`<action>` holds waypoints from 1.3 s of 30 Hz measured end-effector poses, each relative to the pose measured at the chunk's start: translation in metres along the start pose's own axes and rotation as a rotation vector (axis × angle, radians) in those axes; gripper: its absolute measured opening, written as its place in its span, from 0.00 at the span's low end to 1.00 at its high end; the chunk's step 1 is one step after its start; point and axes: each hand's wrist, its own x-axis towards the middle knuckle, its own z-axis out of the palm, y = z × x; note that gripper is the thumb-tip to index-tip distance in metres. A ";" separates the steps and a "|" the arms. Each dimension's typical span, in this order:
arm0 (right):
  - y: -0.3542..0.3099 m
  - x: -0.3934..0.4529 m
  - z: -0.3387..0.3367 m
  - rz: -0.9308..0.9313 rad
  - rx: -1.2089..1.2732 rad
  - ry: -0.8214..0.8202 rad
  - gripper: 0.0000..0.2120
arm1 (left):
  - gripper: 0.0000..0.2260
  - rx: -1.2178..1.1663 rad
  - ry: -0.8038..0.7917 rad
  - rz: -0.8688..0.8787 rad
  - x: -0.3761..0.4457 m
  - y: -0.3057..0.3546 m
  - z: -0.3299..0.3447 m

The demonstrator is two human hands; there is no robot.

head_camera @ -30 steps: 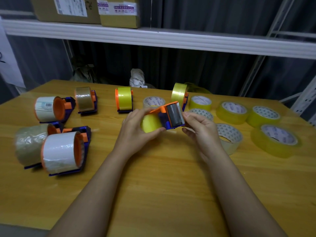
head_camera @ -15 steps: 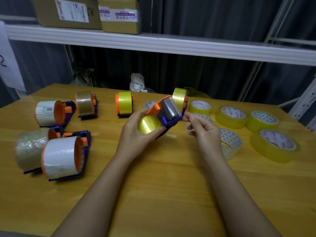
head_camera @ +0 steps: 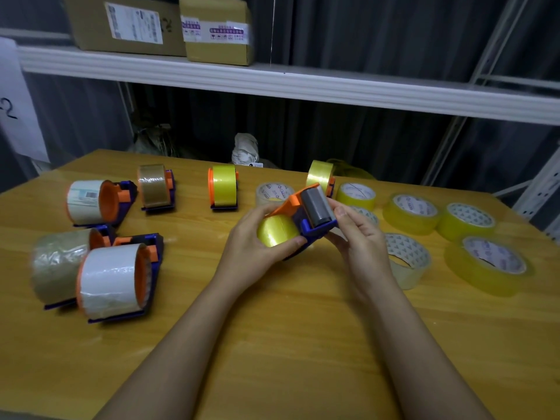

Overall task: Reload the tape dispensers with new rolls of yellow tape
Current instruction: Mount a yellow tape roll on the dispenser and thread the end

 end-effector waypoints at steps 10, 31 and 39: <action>0.002 0.000 -0.002 -0.060 -0.099 0.009 0.11 | 0.21 -0.095 0.038 -0.109 0.000 0.004 0.002; 0.017 -0.004 0.007 0.094 -0.474 -0.286 0.60 | 0.13 -0.659 -0.106 -0.321 0.008 -0.002 0.008; 0.019 -0.005 0.004 0.017 -0.378 -0.173 0.36 | 0.13 -0.558 -0.020 -0.248 0.012 -0.003 0.002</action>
